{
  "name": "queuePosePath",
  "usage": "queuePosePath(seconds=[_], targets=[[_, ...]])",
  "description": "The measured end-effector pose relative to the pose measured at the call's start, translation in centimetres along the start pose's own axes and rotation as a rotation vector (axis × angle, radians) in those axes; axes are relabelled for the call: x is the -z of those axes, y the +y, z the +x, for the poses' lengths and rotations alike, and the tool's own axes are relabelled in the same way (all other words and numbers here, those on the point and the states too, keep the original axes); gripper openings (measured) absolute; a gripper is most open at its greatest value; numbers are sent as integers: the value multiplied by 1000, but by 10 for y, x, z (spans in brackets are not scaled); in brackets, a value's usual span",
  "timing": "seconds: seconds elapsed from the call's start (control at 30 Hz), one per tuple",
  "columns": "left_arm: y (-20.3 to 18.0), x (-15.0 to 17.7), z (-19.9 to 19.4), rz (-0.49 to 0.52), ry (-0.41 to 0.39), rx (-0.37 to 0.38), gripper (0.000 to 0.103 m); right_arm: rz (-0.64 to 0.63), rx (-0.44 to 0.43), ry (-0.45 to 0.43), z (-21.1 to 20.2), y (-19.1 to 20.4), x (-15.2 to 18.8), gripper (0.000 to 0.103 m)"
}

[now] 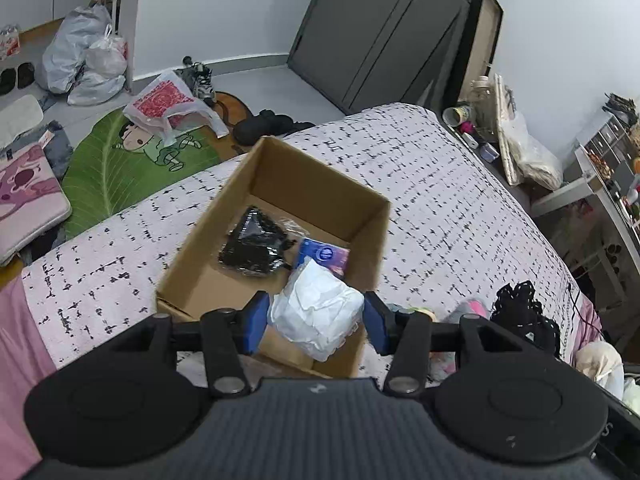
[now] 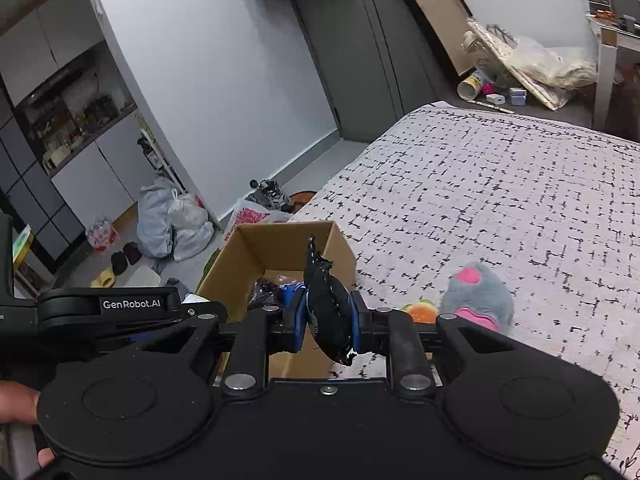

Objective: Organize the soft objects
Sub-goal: 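Carry the black fabric and white tissue bundle with both tools over the box, then open both tools to drop the fabric and tissue bundle into the box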

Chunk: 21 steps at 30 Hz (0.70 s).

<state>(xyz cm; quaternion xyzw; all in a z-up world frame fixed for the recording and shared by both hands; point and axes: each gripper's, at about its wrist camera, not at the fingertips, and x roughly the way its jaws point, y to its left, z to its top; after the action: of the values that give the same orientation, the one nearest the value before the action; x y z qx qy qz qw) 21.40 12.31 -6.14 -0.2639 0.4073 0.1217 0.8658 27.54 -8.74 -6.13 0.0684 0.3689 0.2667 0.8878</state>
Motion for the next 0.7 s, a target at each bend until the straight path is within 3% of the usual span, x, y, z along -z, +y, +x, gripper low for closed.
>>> queuePosePath(seconds=[0.3,0.7], targets=[[34,-12,12,-56,16,-3,50,-32,-3,46,25,32,0,21],[63,-25,9,-115,15,35,59,-44,-11,96,56,58,-4,22]])
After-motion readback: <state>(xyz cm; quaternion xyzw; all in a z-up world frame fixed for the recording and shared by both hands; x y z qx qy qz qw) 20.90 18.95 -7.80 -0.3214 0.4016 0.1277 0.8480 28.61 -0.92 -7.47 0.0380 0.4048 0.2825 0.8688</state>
